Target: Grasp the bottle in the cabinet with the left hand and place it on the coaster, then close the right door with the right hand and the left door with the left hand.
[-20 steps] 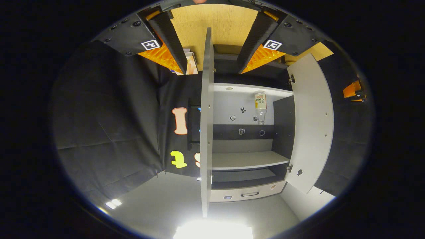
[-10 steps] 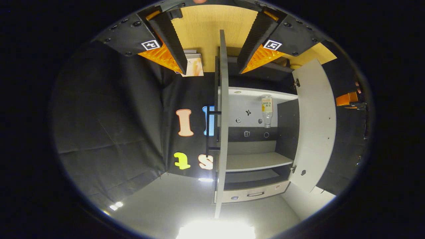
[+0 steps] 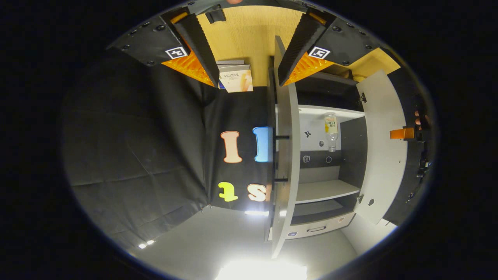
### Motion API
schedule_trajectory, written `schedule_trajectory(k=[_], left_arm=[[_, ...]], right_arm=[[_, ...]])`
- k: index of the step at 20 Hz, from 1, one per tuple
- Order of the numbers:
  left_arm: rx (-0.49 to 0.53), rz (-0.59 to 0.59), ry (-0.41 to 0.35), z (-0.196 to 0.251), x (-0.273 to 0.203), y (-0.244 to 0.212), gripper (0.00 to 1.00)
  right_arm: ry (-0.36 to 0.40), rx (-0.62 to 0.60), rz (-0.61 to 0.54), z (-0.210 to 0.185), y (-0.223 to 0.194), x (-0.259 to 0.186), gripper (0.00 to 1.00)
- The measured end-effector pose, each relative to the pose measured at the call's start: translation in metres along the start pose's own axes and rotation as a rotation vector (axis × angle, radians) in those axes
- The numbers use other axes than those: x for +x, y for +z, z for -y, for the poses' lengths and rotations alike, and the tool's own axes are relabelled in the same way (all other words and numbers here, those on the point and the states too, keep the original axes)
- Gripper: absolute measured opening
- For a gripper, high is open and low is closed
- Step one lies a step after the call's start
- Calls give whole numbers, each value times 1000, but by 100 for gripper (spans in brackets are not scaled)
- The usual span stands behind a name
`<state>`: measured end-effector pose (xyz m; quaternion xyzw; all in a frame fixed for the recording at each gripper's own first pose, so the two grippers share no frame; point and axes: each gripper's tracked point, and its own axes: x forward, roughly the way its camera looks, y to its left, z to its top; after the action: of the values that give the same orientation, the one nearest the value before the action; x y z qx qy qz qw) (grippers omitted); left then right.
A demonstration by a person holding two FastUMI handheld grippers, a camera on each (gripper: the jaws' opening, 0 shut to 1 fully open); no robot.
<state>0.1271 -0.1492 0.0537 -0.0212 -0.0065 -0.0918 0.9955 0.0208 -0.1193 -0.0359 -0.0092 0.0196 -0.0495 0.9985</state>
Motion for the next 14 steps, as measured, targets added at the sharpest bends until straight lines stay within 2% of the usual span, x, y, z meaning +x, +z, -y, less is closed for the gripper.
schedule_trajectory(k=[6, 14], left_arm=[[-18, 10, -66, 18, 72, 8, 81], [-12, 50, -156, 49, 168, 25, 81]], right_arm=[[-89, -30, 27, 14, 13, 16, 97], [-240, -14, 3, 35, 5, 25, 95]])
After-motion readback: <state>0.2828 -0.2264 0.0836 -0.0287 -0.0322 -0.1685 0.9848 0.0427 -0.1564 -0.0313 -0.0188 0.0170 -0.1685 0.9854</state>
